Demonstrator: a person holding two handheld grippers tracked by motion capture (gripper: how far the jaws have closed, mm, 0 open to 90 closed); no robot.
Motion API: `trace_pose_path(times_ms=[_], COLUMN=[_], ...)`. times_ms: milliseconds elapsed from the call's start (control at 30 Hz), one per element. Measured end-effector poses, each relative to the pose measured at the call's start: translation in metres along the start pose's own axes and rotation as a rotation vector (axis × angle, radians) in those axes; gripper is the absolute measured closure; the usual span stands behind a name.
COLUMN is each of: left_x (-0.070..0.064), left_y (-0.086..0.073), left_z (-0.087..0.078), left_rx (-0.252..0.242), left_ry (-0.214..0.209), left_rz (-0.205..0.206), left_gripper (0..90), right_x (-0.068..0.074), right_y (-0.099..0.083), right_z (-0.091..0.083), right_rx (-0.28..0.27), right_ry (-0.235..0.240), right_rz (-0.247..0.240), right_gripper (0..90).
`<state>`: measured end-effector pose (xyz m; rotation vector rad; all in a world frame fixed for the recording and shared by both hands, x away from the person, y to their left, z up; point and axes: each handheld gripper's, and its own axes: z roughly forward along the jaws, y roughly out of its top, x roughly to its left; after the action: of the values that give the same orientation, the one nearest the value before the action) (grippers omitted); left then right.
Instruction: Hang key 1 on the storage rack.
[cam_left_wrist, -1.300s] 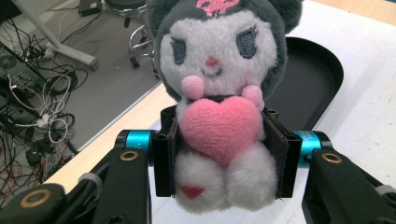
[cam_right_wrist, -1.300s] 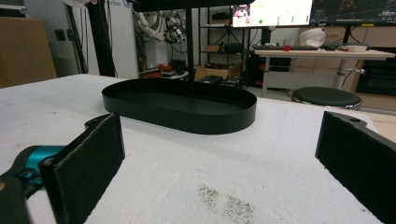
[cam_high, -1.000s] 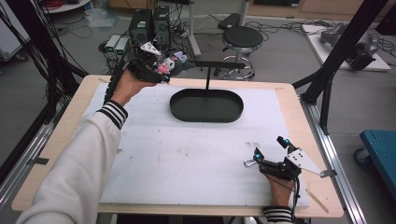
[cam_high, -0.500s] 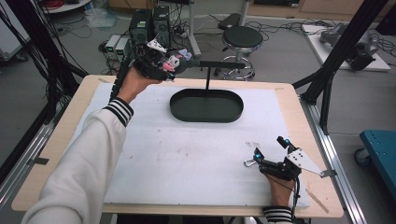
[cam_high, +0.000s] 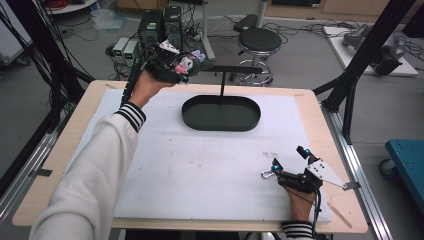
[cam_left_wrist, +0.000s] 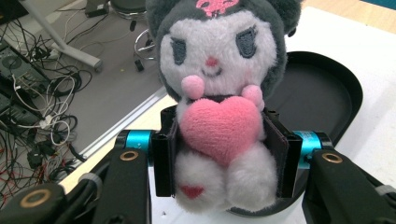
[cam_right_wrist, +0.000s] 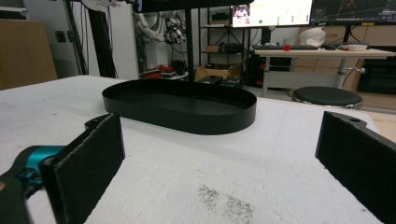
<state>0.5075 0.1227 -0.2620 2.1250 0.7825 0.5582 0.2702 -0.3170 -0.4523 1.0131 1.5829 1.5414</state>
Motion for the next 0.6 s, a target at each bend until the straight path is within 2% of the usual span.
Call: trace_pose_path(times_ms=[267, 600], left_x=[0.004, 0.011], left_y=[-0.003, -0.013], left_z=[0.001, -0.003], left_rx=[0.009, 0.009], left_ry=[0.019, 0.021], left_rz=[-0.008, -0.025], left_gripper=[54.1, 54.0], right_x=[0.0, 0.0], right_y=[0.0, 0.0], right_z=[0.0, 0.0], right_rx=[0.001, -0.002], right_ry=[-0.001, -0.001], right_rz=[-0.006, -0.008], right_gripper=[0.5, 0.5])
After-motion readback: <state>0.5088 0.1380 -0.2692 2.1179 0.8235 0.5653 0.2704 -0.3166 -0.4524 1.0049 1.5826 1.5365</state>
